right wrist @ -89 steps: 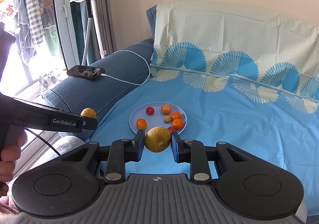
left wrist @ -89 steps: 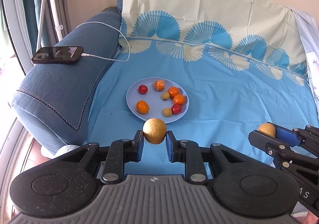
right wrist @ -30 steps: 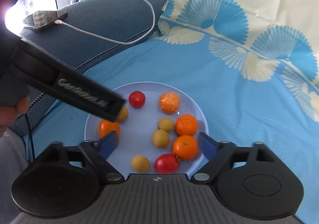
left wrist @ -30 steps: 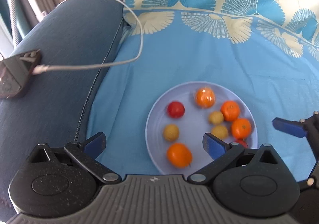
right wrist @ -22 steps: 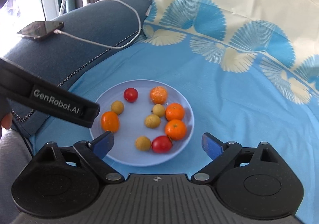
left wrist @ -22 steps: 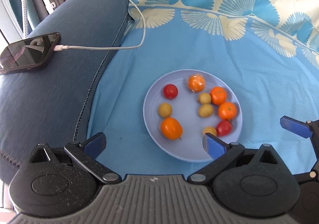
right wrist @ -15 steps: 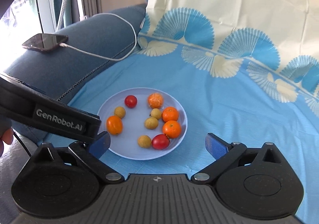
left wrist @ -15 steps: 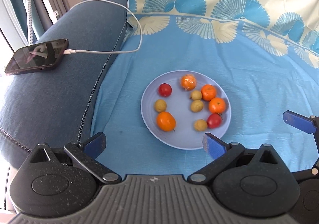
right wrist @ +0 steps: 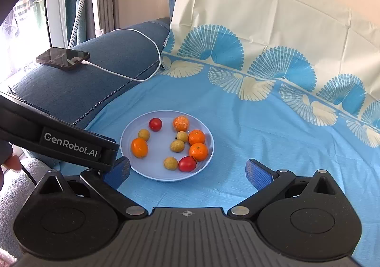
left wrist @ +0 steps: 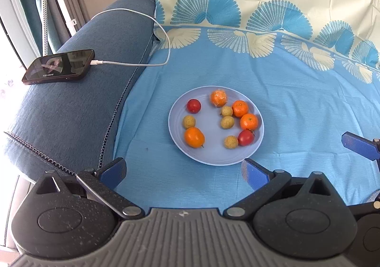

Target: Organize fruits

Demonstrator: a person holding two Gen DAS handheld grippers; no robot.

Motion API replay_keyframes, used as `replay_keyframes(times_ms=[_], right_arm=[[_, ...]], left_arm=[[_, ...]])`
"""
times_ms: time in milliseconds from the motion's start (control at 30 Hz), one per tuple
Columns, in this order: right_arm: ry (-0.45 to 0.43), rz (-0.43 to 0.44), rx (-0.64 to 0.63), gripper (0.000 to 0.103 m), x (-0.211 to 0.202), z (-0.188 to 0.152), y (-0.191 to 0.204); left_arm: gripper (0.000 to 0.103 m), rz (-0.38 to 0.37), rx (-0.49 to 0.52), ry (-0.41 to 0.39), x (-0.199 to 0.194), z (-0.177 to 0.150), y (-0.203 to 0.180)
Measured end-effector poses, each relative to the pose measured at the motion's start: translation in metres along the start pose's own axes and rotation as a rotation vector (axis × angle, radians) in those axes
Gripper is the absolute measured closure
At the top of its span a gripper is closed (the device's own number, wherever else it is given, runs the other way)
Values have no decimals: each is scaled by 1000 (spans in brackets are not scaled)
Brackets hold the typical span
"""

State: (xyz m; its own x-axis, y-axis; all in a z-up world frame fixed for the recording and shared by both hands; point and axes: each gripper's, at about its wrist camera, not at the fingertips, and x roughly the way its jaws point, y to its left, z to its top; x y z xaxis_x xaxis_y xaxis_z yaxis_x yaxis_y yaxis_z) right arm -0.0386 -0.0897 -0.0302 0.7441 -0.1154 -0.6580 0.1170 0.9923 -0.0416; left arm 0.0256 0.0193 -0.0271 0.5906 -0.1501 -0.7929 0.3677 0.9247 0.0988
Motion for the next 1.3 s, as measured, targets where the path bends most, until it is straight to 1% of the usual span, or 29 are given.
replay_keyframes(times_ms=[333,500,1300], right_arm=[[-3,-14,-13,1,-7,-4,2],[-8,-32,1,1,-6,-3,0],[-8,-29,5,1,-3,-1,-1]], left_arm=[[0,27,-7,-19,-7,-1,1],[0,41,-11,-12,-4,-1,2],[0,68,-8,4,3,-1,4]])
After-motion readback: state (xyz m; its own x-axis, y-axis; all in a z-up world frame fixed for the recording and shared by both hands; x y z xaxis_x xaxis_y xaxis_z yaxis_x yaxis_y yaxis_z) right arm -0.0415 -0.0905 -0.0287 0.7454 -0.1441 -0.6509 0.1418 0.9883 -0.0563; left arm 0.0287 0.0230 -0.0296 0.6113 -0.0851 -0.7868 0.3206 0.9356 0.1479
